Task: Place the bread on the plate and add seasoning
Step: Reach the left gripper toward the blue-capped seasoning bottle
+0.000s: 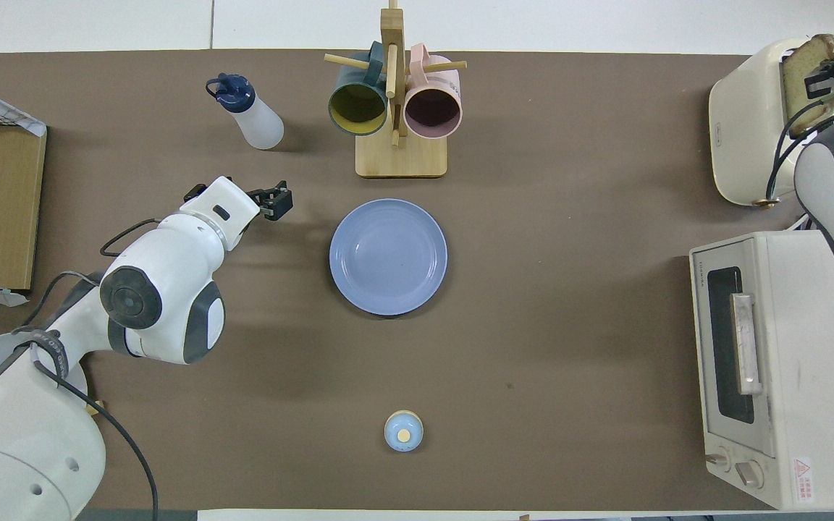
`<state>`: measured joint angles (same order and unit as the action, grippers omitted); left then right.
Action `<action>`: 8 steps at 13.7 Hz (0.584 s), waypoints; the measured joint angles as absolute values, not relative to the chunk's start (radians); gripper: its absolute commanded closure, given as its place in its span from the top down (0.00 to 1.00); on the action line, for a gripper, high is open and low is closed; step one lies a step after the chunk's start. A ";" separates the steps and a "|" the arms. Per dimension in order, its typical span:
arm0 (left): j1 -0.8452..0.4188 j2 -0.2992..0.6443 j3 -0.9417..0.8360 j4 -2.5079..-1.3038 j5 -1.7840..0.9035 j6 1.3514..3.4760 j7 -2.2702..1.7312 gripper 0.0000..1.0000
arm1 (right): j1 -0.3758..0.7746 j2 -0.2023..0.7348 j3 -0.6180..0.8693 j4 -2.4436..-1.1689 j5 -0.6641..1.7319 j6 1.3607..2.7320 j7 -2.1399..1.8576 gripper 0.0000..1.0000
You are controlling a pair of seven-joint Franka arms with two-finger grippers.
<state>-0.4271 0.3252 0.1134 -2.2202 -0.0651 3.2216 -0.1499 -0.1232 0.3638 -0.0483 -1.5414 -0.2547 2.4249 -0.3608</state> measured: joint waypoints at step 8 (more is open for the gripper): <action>-0.739 0.466 0.402 -2.113 -0.221 3.295 -0.150 1.00 | 0.008 0.261 0.010 -1.359 -0.294 1.929 -0.474 0.00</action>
<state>-0.7392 0.4664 0.4022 -2.1128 -0.2215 3.2950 -0.1505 0.0081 0.2609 0.0099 -1.3588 -0.2937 1.9288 -0.4741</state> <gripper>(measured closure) 0.000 0.930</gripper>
